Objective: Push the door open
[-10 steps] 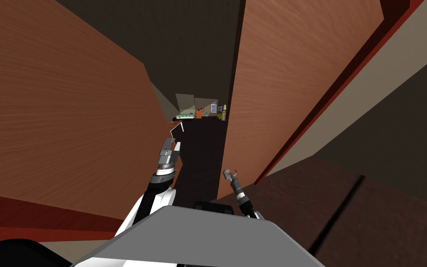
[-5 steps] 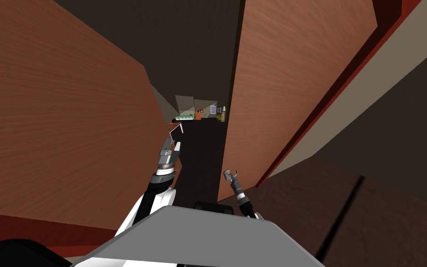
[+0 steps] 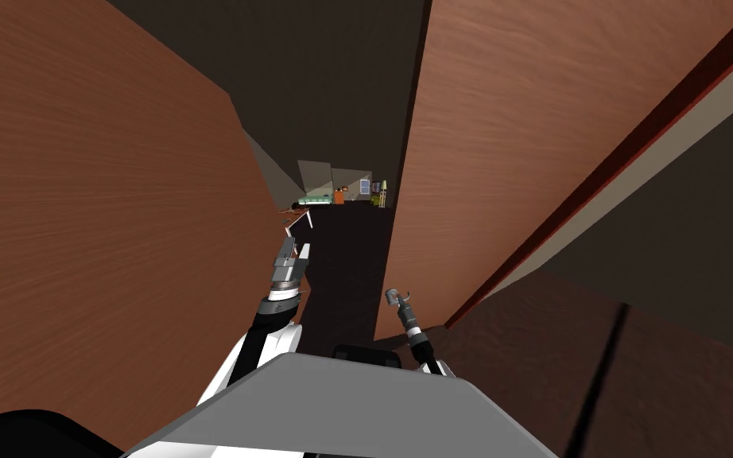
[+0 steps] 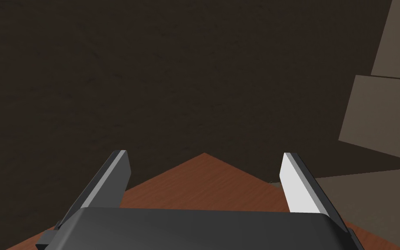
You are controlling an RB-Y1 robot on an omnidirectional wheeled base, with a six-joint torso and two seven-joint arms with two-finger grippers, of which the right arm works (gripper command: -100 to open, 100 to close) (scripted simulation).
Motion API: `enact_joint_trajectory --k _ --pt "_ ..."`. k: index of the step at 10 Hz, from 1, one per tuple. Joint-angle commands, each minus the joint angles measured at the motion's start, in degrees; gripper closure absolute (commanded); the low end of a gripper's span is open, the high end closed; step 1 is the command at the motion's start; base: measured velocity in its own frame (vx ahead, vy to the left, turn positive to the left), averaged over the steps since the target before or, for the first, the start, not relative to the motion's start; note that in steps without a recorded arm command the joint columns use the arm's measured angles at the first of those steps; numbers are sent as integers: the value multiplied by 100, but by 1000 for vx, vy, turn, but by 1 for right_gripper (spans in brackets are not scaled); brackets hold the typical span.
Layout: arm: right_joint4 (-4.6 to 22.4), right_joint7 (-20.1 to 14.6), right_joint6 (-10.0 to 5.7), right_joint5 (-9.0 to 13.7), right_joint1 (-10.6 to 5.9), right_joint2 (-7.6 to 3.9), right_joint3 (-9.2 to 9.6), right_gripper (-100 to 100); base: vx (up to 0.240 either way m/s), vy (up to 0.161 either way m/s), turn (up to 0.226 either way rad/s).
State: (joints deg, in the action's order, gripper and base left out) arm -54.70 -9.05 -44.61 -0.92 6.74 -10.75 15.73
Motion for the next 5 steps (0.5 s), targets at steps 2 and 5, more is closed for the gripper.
enact_joint_trajectory --k 2,5 --pt "148 73 -71 86 -143 18 -240 100 150 102 -40" --pt "230 147 -41 144 -211 81 -410 100 100 69 -31"
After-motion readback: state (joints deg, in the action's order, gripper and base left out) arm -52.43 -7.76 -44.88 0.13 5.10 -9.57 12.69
